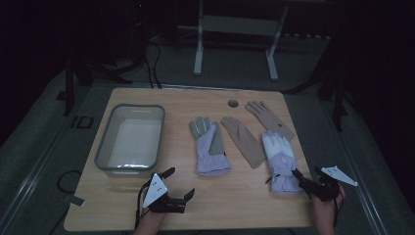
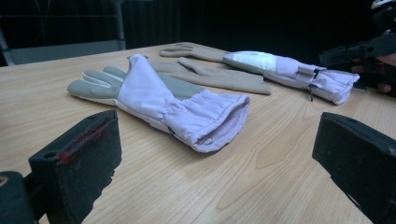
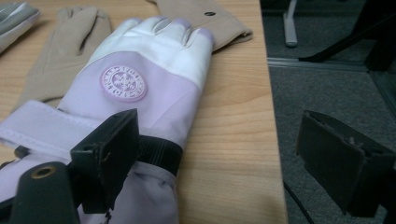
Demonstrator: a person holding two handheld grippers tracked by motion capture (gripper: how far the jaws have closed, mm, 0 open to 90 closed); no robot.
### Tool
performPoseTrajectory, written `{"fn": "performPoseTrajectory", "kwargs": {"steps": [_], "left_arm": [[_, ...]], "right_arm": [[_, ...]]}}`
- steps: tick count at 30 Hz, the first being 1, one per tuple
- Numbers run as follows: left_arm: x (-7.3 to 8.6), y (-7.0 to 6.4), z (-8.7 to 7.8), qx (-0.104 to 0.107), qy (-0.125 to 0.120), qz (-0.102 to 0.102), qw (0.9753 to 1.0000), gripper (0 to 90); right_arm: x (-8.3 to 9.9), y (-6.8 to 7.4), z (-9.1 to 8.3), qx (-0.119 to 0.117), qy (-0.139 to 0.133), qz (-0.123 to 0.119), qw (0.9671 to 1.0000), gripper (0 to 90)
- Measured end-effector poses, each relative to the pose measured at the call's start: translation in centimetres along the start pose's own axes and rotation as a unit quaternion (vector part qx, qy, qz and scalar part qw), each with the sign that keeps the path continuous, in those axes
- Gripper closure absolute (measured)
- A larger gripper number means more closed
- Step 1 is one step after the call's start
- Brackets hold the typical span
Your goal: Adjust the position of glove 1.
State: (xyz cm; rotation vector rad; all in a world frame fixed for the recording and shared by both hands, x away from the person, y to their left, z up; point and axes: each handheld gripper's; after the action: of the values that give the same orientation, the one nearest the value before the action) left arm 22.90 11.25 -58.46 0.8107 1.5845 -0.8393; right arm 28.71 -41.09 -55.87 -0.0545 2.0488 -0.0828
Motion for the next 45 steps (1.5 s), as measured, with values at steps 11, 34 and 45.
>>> {"fn": "performPoseTrajectory", "kwargs": {"steps": [11,34,45], "left_arm": [[0.0,0.2,0.0,0.004,0.004,0.0,1.0,1.4],[-0.1,0.2,0.1,0.011,0.011,-0.004,0.9999,1.4],[-0.1,0.1,0.1,0.015,0.012,-0.003,0.9998,1.4]], "right_arm": [[-1.8,-2.2,-0.4,-0.002,0.042,0.083,0.9956,12.9],[-12.4,5.2,-0.2,-0.088,0.009,-0.043,0.9951,22.2],[-15.2,11.4,1.4,-0.135,0.016,-0.098,0.9859,22.9]]}}
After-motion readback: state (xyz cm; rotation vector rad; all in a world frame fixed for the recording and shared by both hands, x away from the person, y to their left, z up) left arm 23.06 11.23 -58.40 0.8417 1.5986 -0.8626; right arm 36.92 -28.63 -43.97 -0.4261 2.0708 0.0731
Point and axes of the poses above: each handheld gripper's, and its own axes: z roughly forward along the jaws, x roughly out of its underside, y roughly to its left, and after that the axes turned 15 degrees about x, right-handed
